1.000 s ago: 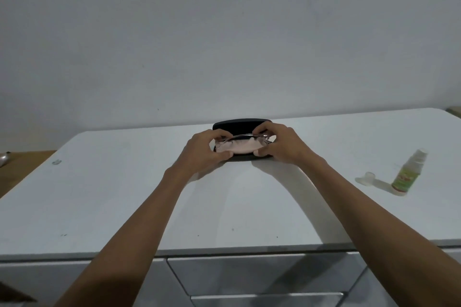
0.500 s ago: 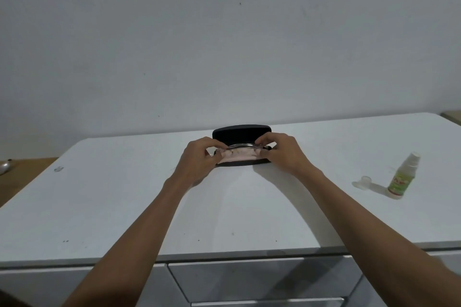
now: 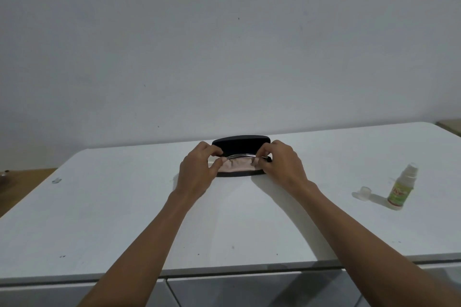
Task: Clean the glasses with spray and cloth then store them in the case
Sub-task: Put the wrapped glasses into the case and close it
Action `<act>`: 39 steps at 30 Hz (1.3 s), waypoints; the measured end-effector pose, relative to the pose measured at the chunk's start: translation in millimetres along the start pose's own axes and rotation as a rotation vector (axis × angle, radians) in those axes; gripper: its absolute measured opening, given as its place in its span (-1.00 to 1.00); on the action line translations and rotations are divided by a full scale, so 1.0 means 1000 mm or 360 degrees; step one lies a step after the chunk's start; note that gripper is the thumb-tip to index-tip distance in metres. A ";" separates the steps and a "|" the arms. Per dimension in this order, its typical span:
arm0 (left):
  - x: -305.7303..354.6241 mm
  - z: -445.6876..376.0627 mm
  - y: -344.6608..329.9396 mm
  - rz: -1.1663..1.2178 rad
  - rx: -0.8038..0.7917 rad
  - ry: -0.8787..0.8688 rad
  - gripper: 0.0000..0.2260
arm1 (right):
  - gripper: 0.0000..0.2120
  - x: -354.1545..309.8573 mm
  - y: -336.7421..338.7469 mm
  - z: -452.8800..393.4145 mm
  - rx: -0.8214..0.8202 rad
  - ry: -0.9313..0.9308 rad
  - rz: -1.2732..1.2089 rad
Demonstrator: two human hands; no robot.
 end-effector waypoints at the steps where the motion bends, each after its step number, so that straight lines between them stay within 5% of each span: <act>1: 0.003 0.003 0.004 0.0007 0.0024 -0.0050 -0.93 | -0.96 -0.001 0.003 0.002 0.0012 0.0028 0.0002; 6: 0.011 0.018 0.002 -0.0162 -0.0139 -0.0224 -0.94 | -0.94 -0.003 0.004 0.013 -0.0055 0.0175 0.0174; 15: 0.007 0.017 -0.001 -0.0220 -0.0240 -0.0136 -0.96 | -0.88 -0.012 0.007 0.015 -0.0041 0.0188 0.0436; 35: 0.003 0.017 0.002 -0.0284 -0.0163 -0.0023 -0.86 | -0.82 -0.024 0.008 0.019 -0.0044 0.0167 0.0503; 39: -0.004 0.011 0.006 -0.0116 -0.0082 0.0072 -0.87 | -0.66 -0.027 0.005 0.009 -0.0073 0.0099 0.0446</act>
Point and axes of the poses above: each hand's wrist, its own z-axis away from the middle knuckle, its own y-axis out of the back of the hand, x = y × z, the point moved 10 cm from there along -z, towards the middle knuckle, and after that the axes turned 1 degree about -z, right-handed, at the moved point
